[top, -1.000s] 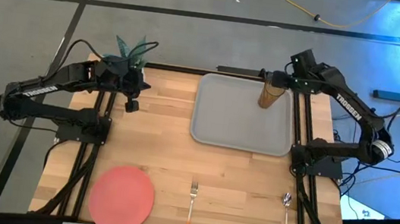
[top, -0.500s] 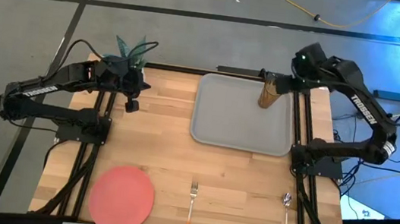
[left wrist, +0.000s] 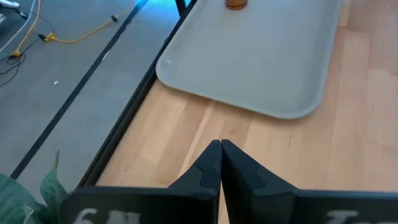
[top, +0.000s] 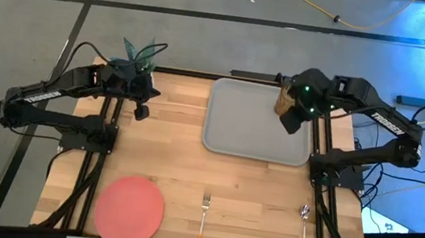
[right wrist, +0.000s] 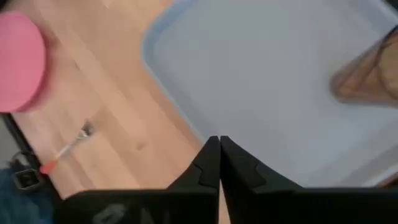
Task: Pick and place plate/cup/fork/spoon on tray
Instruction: Put the pink plate on the gray serving tray
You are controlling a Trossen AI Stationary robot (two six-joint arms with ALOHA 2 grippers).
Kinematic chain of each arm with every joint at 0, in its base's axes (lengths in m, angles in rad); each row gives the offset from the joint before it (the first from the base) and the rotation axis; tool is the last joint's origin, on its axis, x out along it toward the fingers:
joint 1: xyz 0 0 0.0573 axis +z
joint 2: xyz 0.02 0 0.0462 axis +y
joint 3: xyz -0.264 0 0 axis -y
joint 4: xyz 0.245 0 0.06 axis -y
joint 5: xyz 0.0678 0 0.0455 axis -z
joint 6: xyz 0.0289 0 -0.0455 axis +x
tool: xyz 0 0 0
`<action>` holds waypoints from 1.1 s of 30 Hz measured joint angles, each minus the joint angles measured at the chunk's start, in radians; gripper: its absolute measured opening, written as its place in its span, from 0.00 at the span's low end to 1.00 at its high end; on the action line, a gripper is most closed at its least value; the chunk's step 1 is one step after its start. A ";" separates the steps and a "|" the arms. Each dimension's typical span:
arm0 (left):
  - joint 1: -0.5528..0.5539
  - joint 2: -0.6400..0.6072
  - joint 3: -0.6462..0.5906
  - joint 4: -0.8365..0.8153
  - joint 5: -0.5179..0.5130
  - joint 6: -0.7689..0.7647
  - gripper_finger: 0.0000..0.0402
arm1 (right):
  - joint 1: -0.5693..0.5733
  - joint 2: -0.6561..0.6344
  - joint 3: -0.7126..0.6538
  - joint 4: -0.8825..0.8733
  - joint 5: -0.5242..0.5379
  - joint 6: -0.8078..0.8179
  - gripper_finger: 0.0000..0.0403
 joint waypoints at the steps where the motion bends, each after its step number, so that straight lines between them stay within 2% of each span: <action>1: 0.000 0.000 0.000 0.000 0.000 0.000 0.00 | 0.016 0.005 0.000 0.009 -0.001 0.031 0.03; 6: 0.000 0.000 0.000 -0.006 0.004 -0.001 0.00 | 0.094 0.038 -0.021 0.055 0.018 0.042 0.02; 9: 0.000 0.000 0.000 -0.048 0.053 -0.001 0.00 | 0.126 0.058 -0.054 0.103 0.018 0.022 0.01; 16: -0.019 0.001 0.000 -0.206 0.335 -0.007 0.00 | 0.177 0.090 -0.063 0.186 0.018 0.021 0.01; 21: -0.072 0.009 0.000 -0.313 0.488 -0.022 0.00 | 0.192 0.093 -0.063 0.217 0.019 0.022 0.02; 27: -0.124 0.015 0.000 -0.309 0.488 -0.157 0.01 | 0.194 0.093 -0.063 0.238 0.022 0.020 0.02; 33: -0.155 0.048 0.000 -0.334 0.499 -0.305 0.10 | 0.194 0.093 -0.063 0.244 0.021 0.017 0.02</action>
